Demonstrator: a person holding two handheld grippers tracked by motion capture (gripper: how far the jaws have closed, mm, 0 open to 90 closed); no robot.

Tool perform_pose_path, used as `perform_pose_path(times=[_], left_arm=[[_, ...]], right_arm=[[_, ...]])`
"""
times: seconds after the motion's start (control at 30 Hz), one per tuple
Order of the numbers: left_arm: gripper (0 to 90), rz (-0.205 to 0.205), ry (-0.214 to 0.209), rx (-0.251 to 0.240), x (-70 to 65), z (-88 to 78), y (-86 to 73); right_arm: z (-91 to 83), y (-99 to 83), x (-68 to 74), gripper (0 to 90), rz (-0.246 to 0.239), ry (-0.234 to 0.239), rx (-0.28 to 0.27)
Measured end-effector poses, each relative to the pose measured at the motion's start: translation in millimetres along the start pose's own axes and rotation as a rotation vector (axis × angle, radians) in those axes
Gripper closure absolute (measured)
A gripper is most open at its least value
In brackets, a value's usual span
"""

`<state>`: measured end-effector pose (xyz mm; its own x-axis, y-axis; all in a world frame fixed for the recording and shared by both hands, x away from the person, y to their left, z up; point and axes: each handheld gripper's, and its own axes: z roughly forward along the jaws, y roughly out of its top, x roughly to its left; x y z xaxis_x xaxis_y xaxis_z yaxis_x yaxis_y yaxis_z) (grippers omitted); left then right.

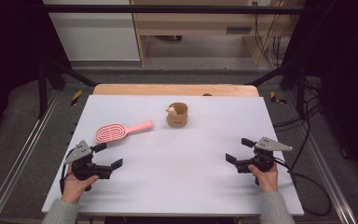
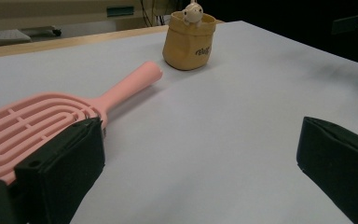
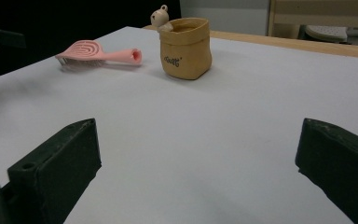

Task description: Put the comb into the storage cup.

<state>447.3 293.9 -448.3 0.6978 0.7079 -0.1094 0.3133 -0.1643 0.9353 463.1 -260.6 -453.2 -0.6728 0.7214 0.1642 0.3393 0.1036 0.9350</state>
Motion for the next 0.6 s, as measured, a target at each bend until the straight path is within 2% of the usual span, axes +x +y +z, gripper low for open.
perform_pose_path(times=[0.6], left_arm=[[0.7, -0.005, -0.004, 0.013, -1.1, 2.3, 4.3]], right_arm=[[-0.1, 0.1, -0.1, 0.4, -0.005, 0.006, 0.014]])
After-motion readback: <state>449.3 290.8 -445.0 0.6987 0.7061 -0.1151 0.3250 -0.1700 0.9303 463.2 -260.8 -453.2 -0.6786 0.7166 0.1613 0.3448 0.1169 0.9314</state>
